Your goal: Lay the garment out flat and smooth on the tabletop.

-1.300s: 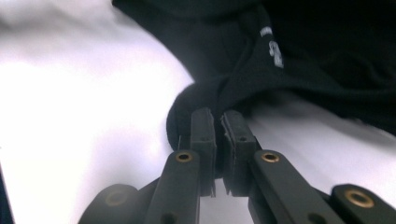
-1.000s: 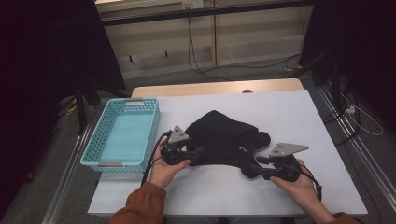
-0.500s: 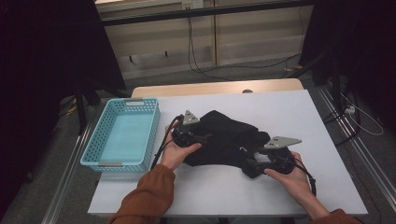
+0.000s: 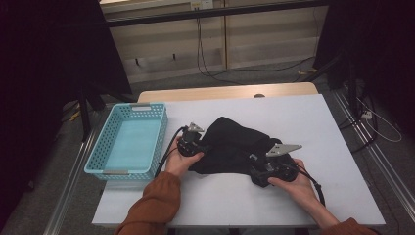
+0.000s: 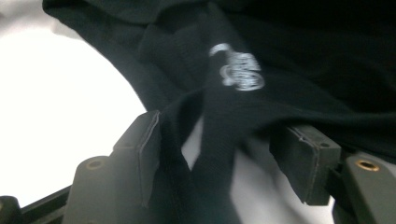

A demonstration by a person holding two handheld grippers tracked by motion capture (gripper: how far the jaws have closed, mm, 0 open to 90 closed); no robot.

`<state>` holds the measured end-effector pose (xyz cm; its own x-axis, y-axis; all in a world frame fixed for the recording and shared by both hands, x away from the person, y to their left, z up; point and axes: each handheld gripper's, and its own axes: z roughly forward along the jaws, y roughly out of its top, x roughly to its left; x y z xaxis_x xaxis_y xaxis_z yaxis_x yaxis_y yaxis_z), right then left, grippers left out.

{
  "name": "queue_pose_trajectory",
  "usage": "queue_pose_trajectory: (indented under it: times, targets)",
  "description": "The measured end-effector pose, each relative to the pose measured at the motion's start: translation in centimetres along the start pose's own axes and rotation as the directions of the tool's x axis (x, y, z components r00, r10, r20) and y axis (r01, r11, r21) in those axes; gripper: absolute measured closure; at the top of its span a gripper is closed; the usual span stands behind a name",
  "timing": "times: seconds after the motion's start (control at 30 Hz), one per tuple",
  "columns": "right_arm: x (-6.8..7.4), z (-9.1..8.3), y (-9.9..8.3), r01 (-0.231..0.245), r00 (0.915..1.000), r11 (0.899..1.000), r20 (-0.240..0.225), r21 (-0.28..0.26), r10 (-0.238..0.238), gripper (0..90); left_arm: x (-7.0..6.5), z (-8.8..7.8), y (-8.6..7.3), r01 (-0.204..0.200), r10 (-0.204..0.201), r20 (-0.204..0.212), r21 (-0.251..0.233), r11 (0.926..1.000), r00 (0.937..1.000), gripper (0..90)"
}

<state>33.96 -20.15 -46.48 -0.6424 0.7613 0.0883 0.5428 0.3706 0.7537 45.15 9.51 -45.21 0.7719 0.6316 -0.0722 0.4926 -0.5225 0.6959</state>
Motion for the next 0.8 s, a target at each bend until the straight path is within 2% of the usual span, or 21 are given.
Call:
queue_pose_trajectory:
  times: [0.03,0.13,0.17,0.2,0.27,0.3,0.33,0.37,0.4,0.43,0.47,0.5,0.53,0.6,0.67,0.7,0.73,0.77,0.8]
  targets:
    - [0.0,0.0,0.0,0.000,1.0000,1.000,0.000,0.000,0.000,34.3,0.0,0.0,0.0,0.000,0.000,0.000,0.000,1.0000,1.0000,65.5]
    - [0.6,1.0,0.3,0.025,0.9997,1.000,0.005,0.005,-0.026,32.9,-0.9,-0.5,-0.8,0.011,-0.010,0.041,-0.017,0.9998,0.9991,67.9]
    - [1.0,1.5,0.6,0.048,0.9986,0.999,0.022,0.003,-0.048,38.7,-1.6,-0.6,-0.9,-0.003,0.003,0.068,-0.001,1.0000,0.9977,70.4]
    - [1.1,1.7,0.8,0.052,0.9985,0.999,0.020,-0.001,-0.052,43.4,-2.0,-0.6,-0.9,-0.016,0.015,0.085,0.004,0.9999,0.9963,71.4]
    - [1.3,2.0,1.2,0.054,0.9985,0.998,0.007,-0.008,-0.054,56.4,-2.4,-0.6,-1.0,-0.024,0.024,0.093,0.000,0.9997,0.9954,72.0]
    - [1.3,2.0,1.2,0.054,0.9985,0.998,0.007,-0.008,-0.054,56.4,-2.9,-0.6,-1.0,-0.034,0.034,0.083,0.001,0.9994,0.9960,72.0]
    - [1.5,1.9,1.3,0.068,0.9976,0.998,0.016,-0.007,-0.068,64.2,-3.2,-0.6,-1.0,-0.033,0.033,0.103,0.002,0.9994,0.9941,72.6]
    - [1.6,1.8,1.3,0.073,0.9971,0.997,0.022,-0.009,-0.073,68.6,-4.0,-0.6,-1.0,-0.031,0.030,0.150,0.005,0.9995,0.9882,72.9]
    - [1.5,1.6,1.3,0.076,0.9964,0.997,0.038,-0.014,-0.075,72.0,-4.0,-0.6,-1.0,-0.031,0.030,0.150,0.005,0.9995,0.9882,72.9]
    - [1.3,1.4,1.3,0.078,0.9959,0.997,0.048,-0.019,-0.077,75.0,-4.8,-0.5,-1.0,-0.055,0.053,0.157,0.004,0.9985,0.9862,72.9]
    - [1.3,1.4,1.3,0.078,0.9959,0.997,0.048,-0.019,-0.077,75.0,-4.8,-0.5,-1.0,-0.055,0.053,0.157,0.004,0.9985,0.9862,73.1]
    - [0.8,0.9,1.5,0.067,0.9960,0.997,0.063,-0.044,-0.064,79.6,-5.2,-0.4,-0.9,-0.056,0.055,0.172,0.001,0.9984,0.9836,73.2]
    - [0.8,0.9,1.5,0.067,0.9960,0.997,0.063,-0.044,-0.064,79.6,-5.5,-0.4,-0.9,-0.052,0.052,0.188,-0.003,0.9986,0.9808,73.2]
    - [0.1,-0.2,1.6,0.051,0.9946,0.995,0.095,-0.086,-0.043,81.7,-6.3,-0.2,-0.8,-0.074,0.073,0.186,-0.003,0.9973,0.9797,73.3]
    - [-0.2,-0.7,1.7,0.044,0.9942,0.994,0.102,-0.101,-0.034,81.9,-7.0,0.0,-0.7,-0.081,0.081,0.200,-0.010,0.9967,0.9765,73.3]
    - [-0.8,-1.5,1.9,0.022,0.9928,0.992,0.120,-0.128,-0.007,82.2,-7.5,0.0,-0.5,-0.083,0.086,0.220,-0.020,0.9963,0.9716,73.3]
    - [-0.8,-1.5,1.9,0.022,0.9928,0.992,0.120,-0.128,-0.007,82.2,-7.5,0.0,-0.5,-0.083,0.086,0.220,-0.020,0.9963,0.9716,73.4]
    - [-1.1,-1.9,1.9,0.014,0.9918,0.989,0.127,-0.144,0.005,82.3,-7.9,0.0,-0.4,-0.078,0.082,0.233,-0.027,0.9966,0.9691,73.4]
    - [-1.7,-2.6,2.0,-0.001,0.9894,0.986,0.143,-0.166,0.025,82.5,-8.7,-0.1,-0.1,-0.086,0.094,0.250,-0.042,0.9954,0.9637,73.8]
